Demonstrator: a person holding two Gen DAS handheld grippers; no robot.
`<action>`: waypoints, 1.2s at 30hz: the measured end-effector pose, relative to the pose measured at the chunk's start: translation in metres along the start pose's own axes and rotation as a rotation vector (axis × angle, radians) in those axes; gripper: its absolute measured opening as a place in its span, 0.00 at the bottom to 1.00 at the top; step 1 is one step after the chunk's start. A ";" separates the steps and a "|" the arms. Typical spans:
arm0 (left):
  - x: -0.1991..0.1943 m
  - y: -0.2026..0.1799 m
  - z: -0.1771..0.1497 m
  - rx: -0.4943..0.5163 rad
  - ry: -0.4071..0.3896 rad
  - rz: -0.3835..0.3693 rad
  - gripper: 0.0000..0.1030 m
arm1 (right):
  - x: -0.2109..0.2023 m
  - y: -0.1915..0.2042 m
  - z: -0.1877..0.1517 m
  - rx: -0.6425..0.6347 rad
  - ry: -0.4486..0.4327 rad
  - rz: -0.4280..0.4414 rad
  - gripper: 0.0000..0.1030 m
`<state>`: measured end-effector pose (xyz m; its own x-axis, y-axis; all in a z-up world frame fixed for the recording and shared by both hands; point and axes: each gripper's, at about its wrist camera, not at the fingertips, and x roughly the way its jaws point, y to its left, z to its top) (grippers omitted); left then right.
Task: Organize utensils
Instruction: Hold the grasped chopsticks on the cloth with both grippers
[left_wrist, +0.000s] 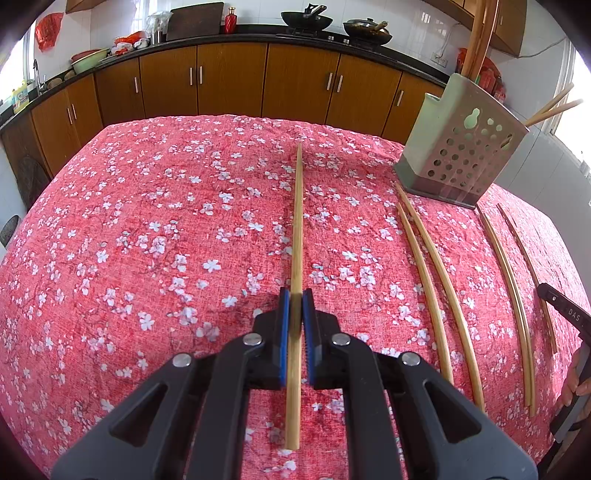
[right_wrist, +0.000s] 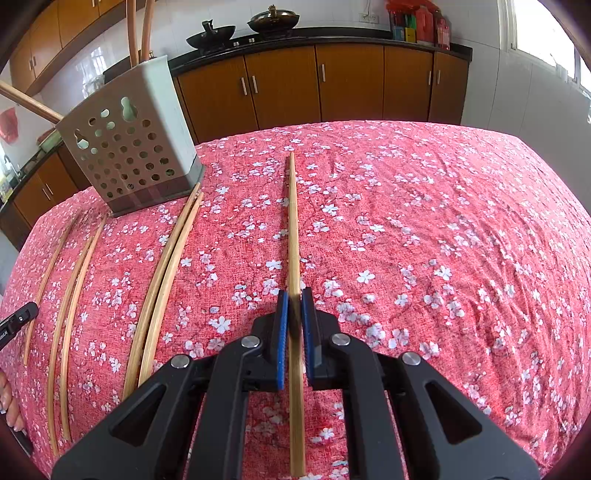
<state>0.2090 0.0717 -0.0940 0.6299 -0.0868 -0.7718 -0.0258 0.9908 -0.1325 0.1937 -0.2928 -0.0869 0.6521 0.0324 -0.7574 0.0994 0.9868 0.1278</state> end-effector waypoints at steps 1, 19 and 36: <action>0.000 0.000 0.000 0.000 0.000 0.000 0.09 | 0.000 0.000 0.000 0.000 0.000 0.000 0.09; 0.000 0.000 0.001 -0.001 0.000 0.000 0.09 | 0.000 0.000 -0.001 0.004 -0.001 0.002 0.09; -0.001 -0.002 0.001 -0.020 -0.001 -0.006 0.09 | 0.000 -0.001 0.000 0.005 -0.001 0.003 0.09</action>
<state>0.2092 0.0704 -0.0919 0.6307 -0.0928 -0.7704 -0.0376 0.9880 -0.1498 0.1935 -0.2937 -0.0872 0.6530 0.0349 -0.7566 0.1018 0.9858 0.1333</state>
